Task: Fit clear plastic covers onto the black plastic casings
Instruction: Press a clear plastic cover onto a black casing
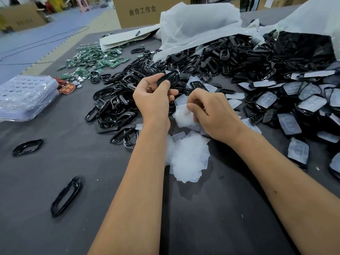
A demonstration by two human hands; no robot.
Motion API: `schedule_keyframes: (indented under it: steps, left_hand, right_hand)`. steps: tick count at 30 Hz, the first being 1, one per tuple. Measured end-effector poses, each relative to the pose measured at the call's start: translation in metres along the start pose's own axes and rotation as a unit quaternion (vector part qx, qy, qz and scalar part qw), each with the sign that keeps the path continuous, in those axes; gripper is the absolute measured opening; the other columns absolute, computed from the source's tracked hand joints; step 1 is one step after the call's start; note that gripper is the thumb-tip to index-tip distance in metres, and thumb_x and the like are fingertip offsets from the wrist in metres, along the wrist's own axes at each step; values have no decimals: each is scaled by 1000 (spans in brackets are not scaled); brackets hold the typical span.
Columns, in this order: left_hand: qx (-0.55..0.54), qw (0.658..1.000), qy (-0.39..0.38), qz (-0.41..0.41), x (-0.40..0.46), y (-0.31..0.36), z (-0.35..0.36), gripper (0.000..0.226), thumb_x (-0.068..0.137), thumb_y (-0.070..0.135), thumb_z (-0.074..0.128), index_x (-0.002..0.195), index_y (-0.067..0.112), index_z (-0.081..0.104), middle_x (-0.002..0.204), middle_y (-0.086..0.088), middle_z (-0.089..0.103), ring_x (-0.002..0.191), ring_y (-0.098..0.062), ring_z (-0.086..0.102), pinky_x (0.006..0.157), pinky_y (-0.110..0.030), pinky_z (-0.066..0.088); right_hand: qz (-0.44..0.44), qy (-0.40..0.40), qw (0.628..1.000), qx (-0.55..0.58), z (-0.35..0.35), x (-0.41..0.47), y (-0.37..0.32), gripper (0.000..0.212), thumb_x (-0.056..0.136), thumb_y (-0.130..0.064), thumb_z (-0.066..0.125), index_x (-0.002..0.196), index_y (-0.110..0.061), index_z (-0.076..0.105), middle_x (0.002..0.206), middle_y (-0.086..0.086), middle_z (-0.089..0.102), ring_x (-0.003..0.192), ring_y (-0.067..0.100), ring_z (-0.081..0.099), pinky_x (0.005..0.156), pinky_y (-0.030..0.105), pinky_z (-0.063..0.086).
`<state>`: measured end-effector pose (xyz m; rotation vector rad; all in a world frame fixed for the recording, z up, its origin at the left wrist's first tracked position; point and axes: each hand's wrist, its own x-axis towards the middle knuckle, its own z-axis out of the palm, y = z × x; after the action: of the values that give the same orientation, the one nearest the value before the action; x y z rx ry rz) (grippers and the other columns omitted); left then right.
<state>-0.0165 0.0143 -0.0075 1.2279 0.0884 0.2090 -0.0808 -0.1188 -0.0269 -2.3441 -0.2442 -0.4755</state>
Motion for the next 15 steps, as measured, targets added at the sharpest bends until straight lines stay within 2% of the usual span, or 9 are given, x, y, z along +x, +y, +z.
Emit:
schedule_keyframes:
  steps: [3, 6, 8, 12, 15]
  left_hand:
    - [3, 1000, -2, 0, 0, -1, 1, 18, 90, -10, 64, 98, 6, 68, 79, -9, 56, 49, -12, 64, 47, -20, 46]
    - [7, 1000, -3, 1, -1, -1, 1, 19, 90, -10, 64, 99, 6, 69, 82, -12, 57, 49, -11, 64, 47, -19, 46]
    - [9, 1000, -4, 2, -1, -2, 1, 19, 90, -10, 64, 99, 6, 69, 82, -12, 57, 49, -11, 64, 46, -18, 45]
    - [17, 999, -28, -7, 0, -2, 1, 18, 90, -9, 66, 99, 7, 70, 88, -16, 54, 50, -12, 64, 48, -19, 46]
    - [39, 997, -68, -8, -1, -4, 1, 19, 90, -10, 66, 100, 6, 70, 80, -13, 57, 50, -13, 64, 48, -19, 47]
  right_hand:
    - [16, -4, 1000, 15, -1, 0, 0, 16, 108, -15, 49, 97, -9, 59, 65, -2, 68, 66, 17, 66, 73, 42, 52]
    - [56, -4, 993, 99, 0, -2, 2, 18, 113, -19, 38, 101, -9, 48, 73, -3, 76, 59, 18, 69, 64, 33, 54]
    - [71, 19, 984, 162, -1, -3, 4, 16, 112, -16, 40, 100, -9, 48, 77, 2, 78, 58, 22, 67, 61, 31, 52]
    - [116, 75, 932, 335, -6, -1, 10, 5, 108, -7, 52, 105, -3, 54, 81, 14, 78, 58, 23, 63, 54, 26, 48]
    - [139, 103, 893, 416, -11, 0, 15, 7, 106, -5, 54, 112, -4, 58, 82, 13, 78, 61, 20, 63, 56, 25, 46]
